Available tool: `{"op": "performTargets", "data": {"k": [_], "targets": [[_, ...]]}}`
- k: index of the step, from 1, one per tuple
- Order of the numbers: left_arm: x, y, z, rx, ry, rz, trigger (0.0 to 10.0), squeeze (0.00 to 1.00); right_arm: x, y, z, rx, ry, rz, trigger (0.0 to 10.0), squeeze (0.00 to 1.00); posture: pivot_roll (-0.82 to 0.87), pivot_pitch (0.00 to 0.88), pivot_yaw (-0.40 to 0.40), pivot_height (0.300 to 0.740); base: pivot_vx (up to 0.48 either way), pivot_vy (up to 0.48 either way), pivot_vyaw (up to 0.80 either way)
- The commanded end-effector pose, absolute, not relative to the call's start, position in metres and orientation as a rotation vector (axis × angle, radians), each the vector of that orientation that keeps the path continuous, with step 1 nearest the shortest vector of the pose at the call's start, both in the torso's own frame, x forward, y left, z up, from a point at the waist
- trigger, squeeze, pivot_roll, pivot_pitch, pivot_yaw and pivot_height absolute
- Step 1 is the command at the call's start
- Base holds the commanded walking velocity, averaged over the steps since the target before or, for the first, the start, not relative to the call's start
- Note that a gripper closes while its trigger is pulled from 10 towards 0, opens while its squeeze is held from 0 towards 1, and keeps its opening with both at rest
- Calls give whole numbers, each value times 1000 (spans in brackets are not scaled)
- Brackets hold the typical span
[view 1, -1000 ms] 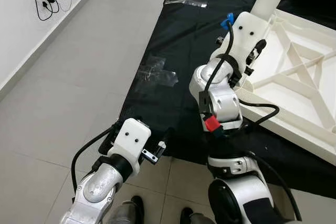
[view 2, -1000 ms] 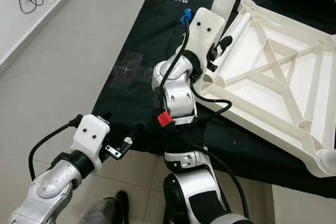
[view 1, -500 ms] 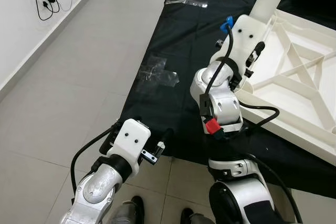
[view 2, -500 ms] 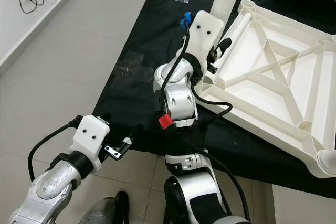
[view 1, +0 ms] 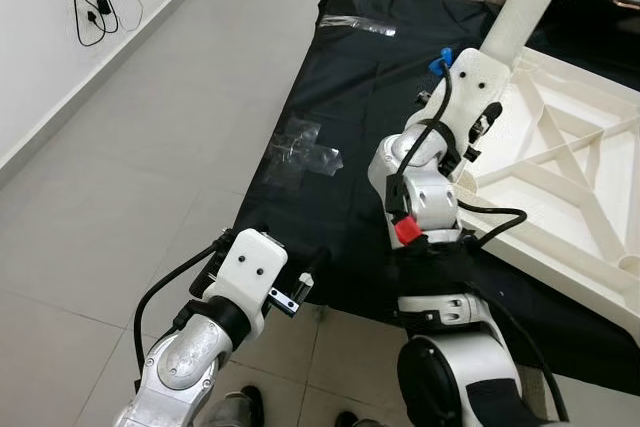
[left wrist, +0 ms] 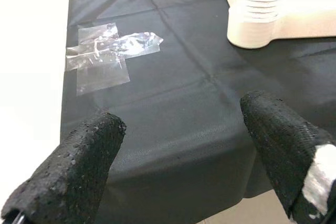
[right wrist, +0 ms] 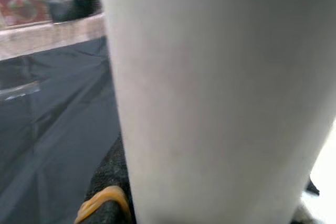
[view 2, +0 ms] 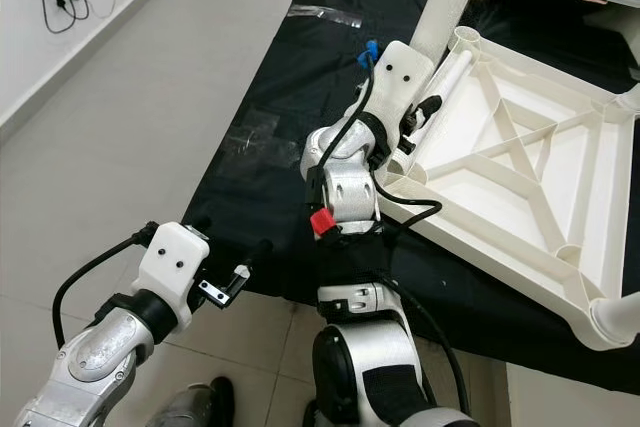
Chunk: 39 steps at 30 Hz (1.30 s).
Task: Building children table
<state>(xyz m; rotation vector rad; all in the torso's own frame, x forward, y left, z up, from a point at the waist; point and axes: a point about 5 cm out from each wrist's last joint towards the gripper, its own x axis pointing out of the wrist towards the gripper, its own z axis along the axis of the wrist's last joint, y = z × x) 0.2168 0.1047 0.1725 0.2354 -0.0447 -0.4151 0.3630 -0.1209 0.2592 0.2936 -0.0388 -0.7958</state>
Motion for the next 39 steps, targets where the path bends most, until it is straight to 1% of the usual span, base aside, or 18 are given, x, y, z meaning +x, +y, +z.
{"op": "performTargets", "data": {"k": [1,3,6,9,10,13,15,17,23,28,39], "targets": [[214,105,171,247,-38,-427,10000,0,354,-114,169,320,383,-819,10000,0,159,269,-29,740,0,0,0],[214,105,171,247,-39,-426,10000,0,353,-114,168,325,384,-816,10000,0,158,270,-30,740,0,0,0],[214,105,171,249,-39,-425,10000,0,350,-108,169,268,332,-768,10000,0,158,271,-28,740,0,0,0],[214,105,171,249,-40,-425,10000,0,349,-105,170,250,310,-748,10000,0,158,271,-27,740,0,0,0],[214,105,172,250,-40,-424,10000,0,348,-100,175,229,262,-718,10000,0,159,270,-29,740,0,0,0],[214,105,172,251,-41,-423,10000,0,348,-98,180,215,227,-699,10000,0,159,270,-29,740,0,0,0],[215,106,171,253,-41,-419,10000,0,350,-91,194,152,98,-641,10000,0,157,270,-29,740,0,0,0],[215,106,171,254,-40,-418,10000,0,350,-86,200,122,51,-604,10000,0,156,271,-30,740,0,0,0],[216,106,171,254,-42,-417,10000,0,349,-86,199,89,39,-600,10000,0,157,270,-32,740,0,0,0],[216,106,171,253,-42,-415,10000,0,345,-83,186,58,82,-582,10000,0,157,269,-31,740,0,0,0],[216,107,171,254,-43,-412,10000,0,345,-82,181,55,94,-557,10000,0,154,268,-33,740,0,0,0]]}}
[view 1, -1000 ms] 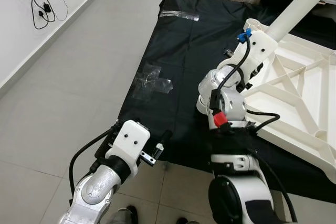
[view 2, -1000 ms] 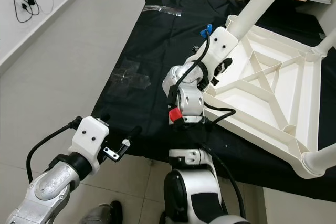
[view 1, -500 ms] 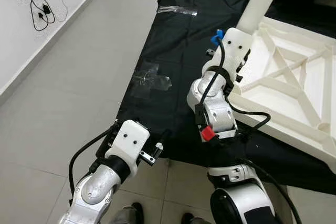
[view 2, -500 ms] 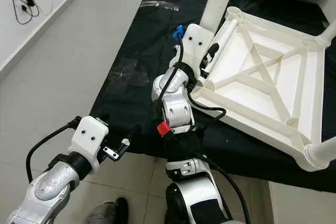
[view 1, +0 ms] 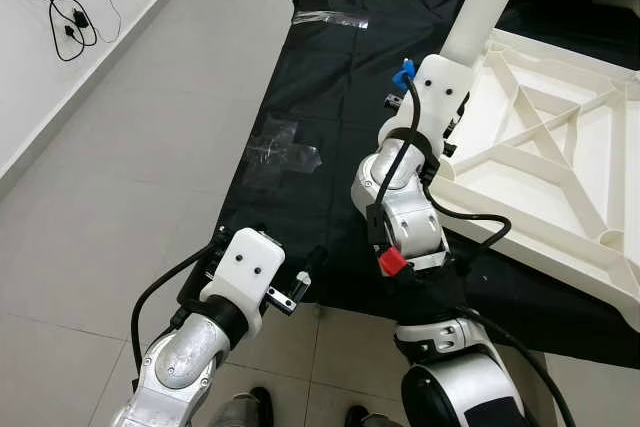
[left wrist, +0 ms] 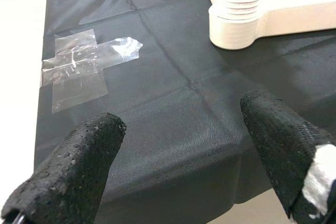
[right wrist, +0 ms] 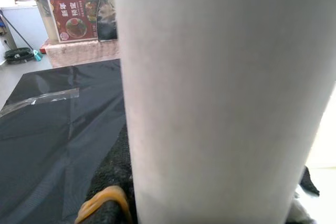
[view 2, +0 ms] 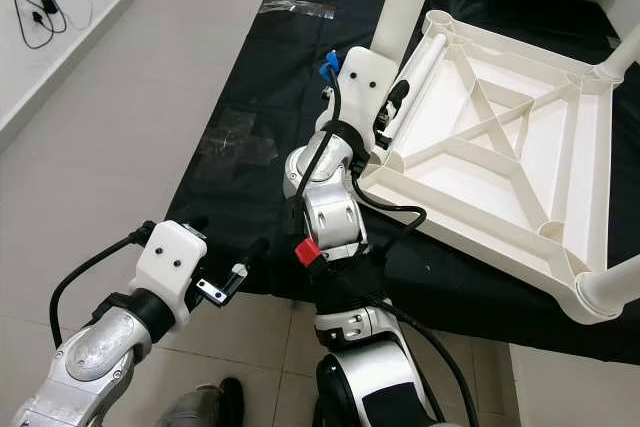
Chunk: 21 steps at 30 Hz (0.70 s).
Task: Building children table
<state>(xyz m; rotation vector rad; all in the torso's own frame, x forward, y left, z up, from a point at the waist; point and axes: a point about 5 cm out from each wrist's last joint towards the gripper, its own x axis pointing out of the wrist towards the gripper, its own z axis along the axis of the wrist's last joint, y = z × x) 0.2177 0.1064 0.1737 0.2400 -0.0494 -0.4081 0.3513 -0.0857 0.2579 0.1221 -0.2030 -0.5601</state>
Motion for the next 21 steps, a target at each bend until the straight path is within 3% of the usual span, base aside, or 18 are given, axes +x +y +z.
{"op": "performTargets", "data": {"k": [1,21], "targets": [[216,107,171,254,-43,-412,10000,0,345,-82,181,55,94,-557,10000,0,154,268,-33,740,0,0,0],[217,105,172,254,-51,-413,10000,0,348,-85,191,66,54,-553,10000,0,148,253,-34,740,0,0,0]]}}
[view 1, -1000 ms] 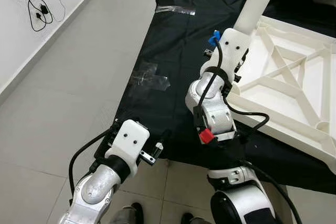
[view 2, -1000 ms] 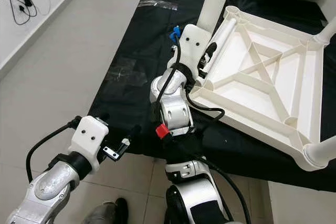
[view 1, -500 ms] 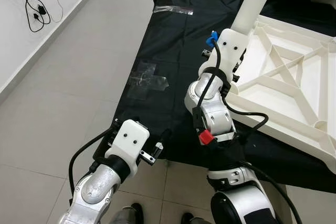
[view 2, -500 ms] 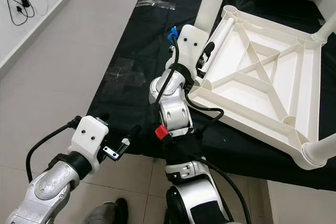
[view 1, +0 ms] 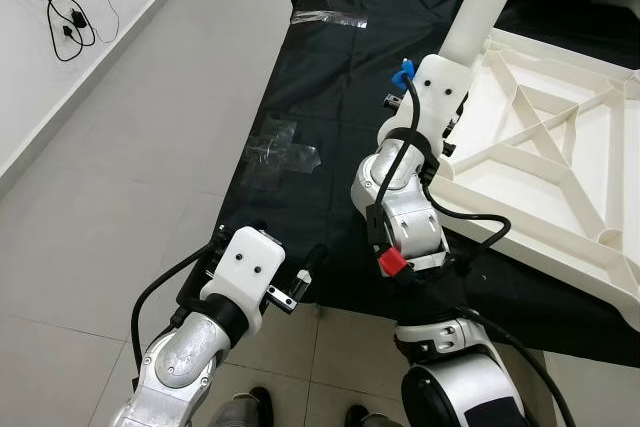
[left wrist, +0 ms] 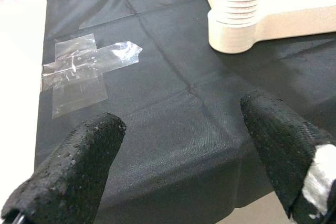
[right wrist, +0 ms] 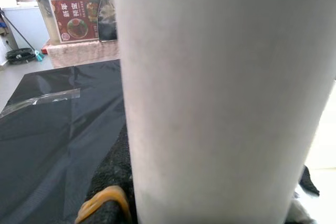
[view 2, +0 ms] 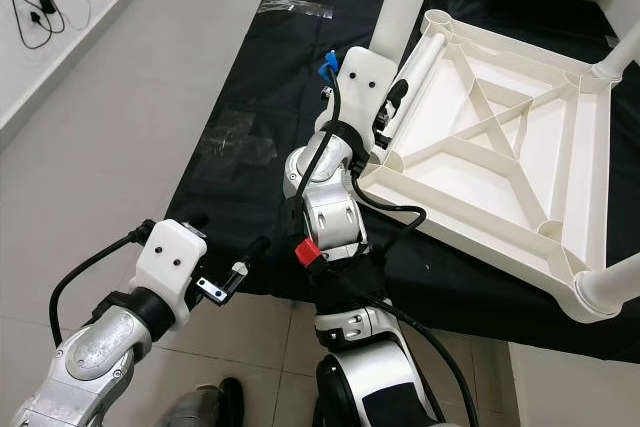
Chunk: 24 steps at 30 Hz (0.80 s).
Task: Building children table
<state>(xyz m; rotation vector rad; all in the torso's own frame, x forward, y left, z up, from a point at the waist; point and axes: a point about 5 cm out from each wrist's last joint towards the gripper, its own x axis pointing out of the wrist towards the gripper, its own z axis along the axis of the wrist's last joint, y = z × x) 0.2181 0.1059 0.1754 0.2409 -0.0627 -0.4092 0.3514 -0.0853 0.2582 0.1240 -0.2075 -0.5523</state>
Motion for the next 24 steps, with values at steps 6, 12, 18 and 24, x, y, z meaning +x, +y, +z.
{"op": "performTargets", "data": {"k": [6,12,18,24], "targets": [[217,105,171,253,-52,-414,10000,0,349,-86,190,65,55,-556,10000,0,148,252,-37,740,0,0,0],[217,105,171,254,-52,-413,10000,0,350,-86,191,69,51,-540,10000,1000,146,250,-37,740,0,0,0],[217,105,171,256,-52,-413,10000,0,351,-86,192,74,50,-540,10000,824,145,249,-38,740,0,0,0],[217,106,171,255,-52,-412,10000,0,350,-86,193,77,46,-543,10000,0,145,249,-39,740,0,0,0]]}}
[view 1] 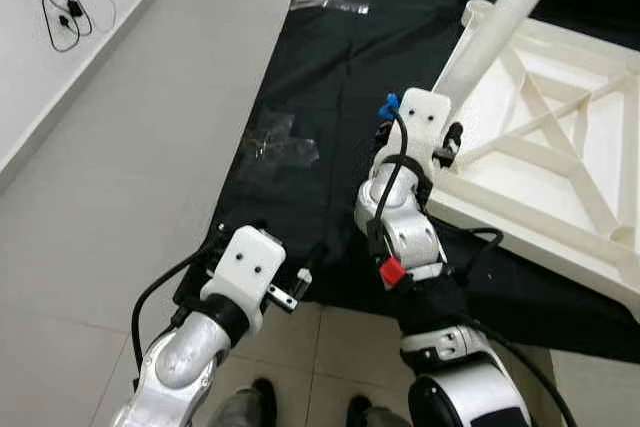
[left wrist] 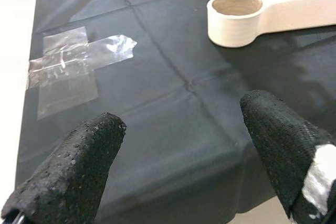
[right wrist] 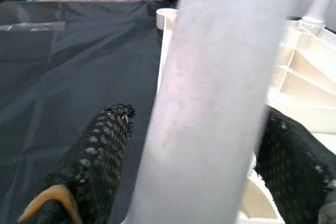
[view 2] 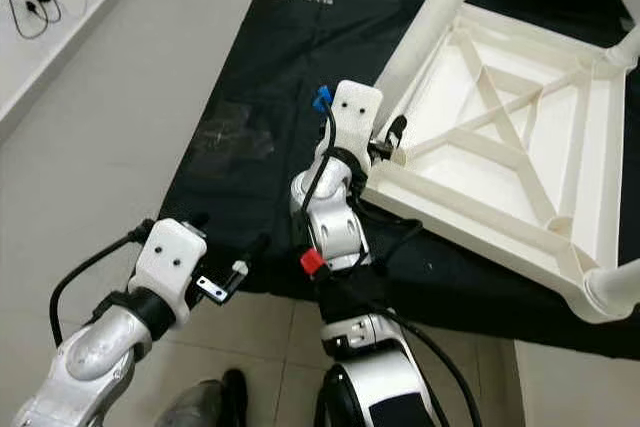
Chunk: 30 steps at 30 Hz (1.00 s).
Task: Building children table
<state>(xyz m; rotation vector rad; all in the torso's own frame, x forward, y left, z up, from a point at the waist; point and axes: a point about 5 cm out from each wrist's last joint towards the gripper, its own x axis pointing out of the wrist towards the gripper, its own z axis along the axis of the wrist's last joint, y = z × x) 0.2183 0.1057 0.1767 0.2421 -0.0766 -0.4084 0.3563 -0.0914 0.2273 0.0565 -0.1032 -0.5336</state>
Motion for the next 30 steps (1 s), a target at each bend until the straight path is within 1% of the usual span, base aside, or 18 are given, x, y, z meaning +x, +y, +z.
{"op": "performTargets", "data": {"k": [1,2,3,6,7,10,16,21,25,26,29,30], "targets": [[217,106,170,255,-52,-412,10000,0,350,-86,193,78,44,-541,10000,0,145,249,-39,740,0,0,0],[217,107,170,257,-53,-408,10000,0,349,-88,195,82,32,-540,10000,0,144,248,-37,740,0,0,0],[217,108,170,258,-53,-407,10000,0,349,-89,194,85,37,-539,9647,0,143,249,-35,740,0,0,0],[218,108,170,260,-54,-406,10000,0,349,-89,193,87,45,-537,9647,0,143,249,-35,740,0,0,0],[218,108,171,260,-56,-405,10000,0,349,-87,188,114,88,-524,0,0,145,249,-36,740,0,0,0],[219,109,172,262,-59,-402,10000,0,349,-87,184,119,123,-529,0,0,146,250,-35,740,0,0,0],[219,111,172,268,-60,-394,10000,0,352,-84,177,102,181,-473,0,0,145,254,-33,740,0,0,0],[219,111,173,272,-63,-389,10000,0,354,-87,175,97,211,-457,0,0,145,256,-35,740,0,0,0],[220,111,173,270,-63,-387,10000,0,356,-94,176,89,225,-488,0,0,142,256,-33,740,0,0,0],[220,111,173,272,-64,-387,10000,0,358,-97,178,90,224,-489,10000,0,143,254,-34,740,0,0,0],[220,110,172,271,-64,-387,10000,0,360,-101,182,96,205,-492,10000,0,145,246,-35,740,0,0,0],[220,111,172,273,-63,-386,10000,0,367,-106,197,124,144,-468,10000,0,145,246,-35,740,0,0,0]]}}
